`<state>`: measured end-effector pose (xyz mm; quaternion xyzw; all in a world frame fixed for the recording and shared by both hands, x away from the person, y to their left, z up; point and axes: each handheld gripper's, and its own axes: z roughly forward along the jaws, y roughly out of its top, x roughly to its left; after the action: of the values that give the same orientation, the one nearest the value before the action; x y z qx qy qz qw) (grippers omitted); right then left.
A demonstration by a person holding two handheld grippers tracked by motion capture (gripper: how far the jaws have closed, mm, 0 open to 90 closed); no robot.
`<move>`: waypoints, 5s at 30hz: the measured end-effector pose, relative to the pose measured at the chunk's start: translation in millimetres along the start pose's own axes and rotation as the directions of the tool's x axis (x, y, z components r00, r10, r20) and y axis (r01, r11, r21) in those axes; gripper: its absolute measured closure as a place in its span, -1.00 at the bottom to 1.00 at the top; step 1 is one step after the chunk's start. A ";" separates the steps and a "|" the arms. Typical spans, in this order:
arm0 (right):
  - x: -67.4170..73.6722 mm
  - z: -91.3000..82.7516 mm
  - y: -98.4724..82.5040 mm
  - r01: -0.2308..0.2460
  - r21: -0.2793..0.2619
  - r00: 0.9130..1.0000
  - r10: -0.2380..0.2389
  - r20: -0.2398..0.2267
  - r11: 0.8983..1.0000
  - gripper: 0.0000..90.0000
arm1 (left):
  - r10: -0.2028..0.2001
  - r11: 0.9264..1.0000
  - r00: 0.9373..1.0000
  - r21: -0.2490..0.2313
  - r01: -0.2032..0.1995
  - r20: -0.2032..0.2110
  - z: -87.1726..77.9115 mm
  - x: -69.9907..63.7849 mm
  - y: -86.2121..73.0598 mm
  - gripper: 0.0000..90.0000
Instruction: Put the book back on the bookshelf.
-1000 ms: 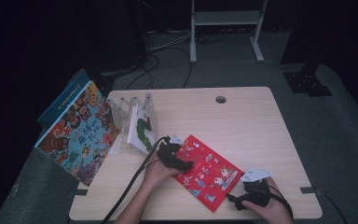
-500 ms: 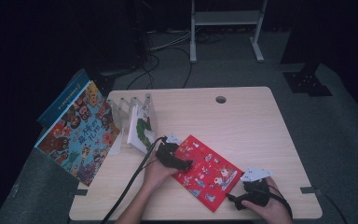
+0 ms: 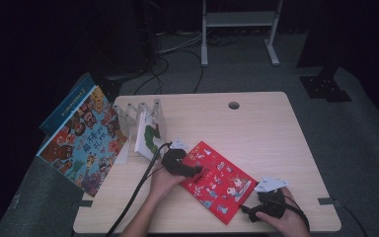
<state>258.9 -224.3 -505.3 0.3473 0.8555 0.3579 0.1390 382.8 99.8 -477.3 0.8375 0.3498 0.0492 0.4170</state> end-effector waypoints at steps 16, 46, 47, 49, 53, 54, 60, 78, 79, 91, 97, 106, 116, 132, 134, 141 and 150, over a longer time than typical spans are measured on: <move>-0.4 -0.6 -0.6 0.000 -0.001 1.000 0.000 0.002 1.000 -1.00 | 0.141 0.988 0.989 -0.076 -0.137 0.046 -51.4 -29.0 43.6 -0.81; 0.2 -0.5 0.0 -0.012 -0.003 1.000 0.012 -0.003 1.000 -1.00 | 0.357 0.918 0.926 -0.230 -0.323 0.124 -103.9 -96.4 84.9 -0.48; 0.2 -0.3 0.0 -0.013 -0.005 1.000 0.013 -0.004 1.000 -1.00 | 0.360 0.916 0.925 -0.236 -0.325 0.122 -104.6 -97.9 85.2 -0.45; 0.4 -0.2 0.1 -0.013 -0.005 1.000 0.013 -0.003 1.000 -1.00 | 0.374 0.911 0.920 -0.232 -0.341 0.116 -106.2 -100.0 86.2 -0.42; 1.3 1.1 1.3 -0.013 -0.006 1.000 0.013 -0.001 1.000 -1.00 | 0.381 0.906 0.918 -0.242 -0.348 0.107 -109.1 -102.9 86.9 -0.33; 1.7 1.4 1.6 -0.014 -0.005 1.000 0.014 -0.001 1.000 -1.00 | 0.385 0.904 0.917 -0.246 -0.350 0.109 -110.7 -103.2 87.3 -0.30; 4.8 5.3 5.5 -0.014 -0.005 1.000 0.014 -0.001 1.000 -1.00 | 0.386 0.901 0.918 -0.250 -0.353 0.092 -113.6 -103.3 88.2 -0.20; 14.5 19.6 20.0 -0.025 0.001 0.999 0.025 0.027 1.000 -1.00 | 0.419 0.891 0.898 -0.250 -0.379 0.133 -119.9 -113.6 94.0 -0.04; 15.0 20.5 20.8 -0.028 0.000 0.999 0.028 0.034 1.000 -1.00 | 0.423 0.891 0.895 -0.243 -0.383 0.139 -117.1 -115.6 92.7 -0.03; 14.9 22.3 22.6 -0.029 -0.002 0.999 0.029 0.042 1.000 -1.00 | 0.441 0.890 0.894 -0.170 -0.423 0.083 -114.1 -118.0 90.3 0.25; 15.0 22.6 23.0 -0.029 -0.001 0.999 0.029 0.042 1.000 -1.00 | 0.431 0.897 0.899 -0.149 -0.416 0.081 -115.3 -112.7 92.6 0.39; 16.4 24.2 24.7 -0.017 -0.003 0.999 0.017 0.035 1.000 -0.98 | 0.445 0.896 0.890 -0.061 -0.441 0.099 -118.3 -104.1 105.6 0.51; 16.2 23.2 24.7 -0.013 -0.018 1.000 0.013 0.024 1.000 -0.86 | 0.466 0.877 0.869 0.043 -0.478 0.167 -124.8 -102.5 122.4 0.63; -7.5 17.9 20.3 -0.052 -0.039 0.999 0.053 0.003 0.998 -0.84 | 0.468 0.821 0.847 0.232 -0.522 0.252 -132.2 -103.9 143.7 0.75; -15.4 16.0 19.8 -0.074 -0.035 0.997 0.074 0.000 0.997 -0.84 | 0.453 0.824 0.855 0.248 -0.509 0.251 -132.0 -102.2 145.4 0.76; -41.6 10.6 15.5 -0.084 -0.020 0.995 0.085 0.053 0.996 -0.84 | 0.411 0.831 0.876 0.292 -0.474 0.251 -132.1 -96.8 149.6 0.76; -44.7 10.1 12.2 -0.070 -0.028 0.994 0.072 0.079 0.997 -0.84 | 0.399 0.836 0.885 0.301 -0.459 0.242 -141.7 -96.5 155.3 0.76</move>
<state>302.0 -244.0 -504.2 0.3899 0.8317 0.3594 0.1646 342.0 70.2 -251.6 0.9561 0.1190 0.0073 0.2676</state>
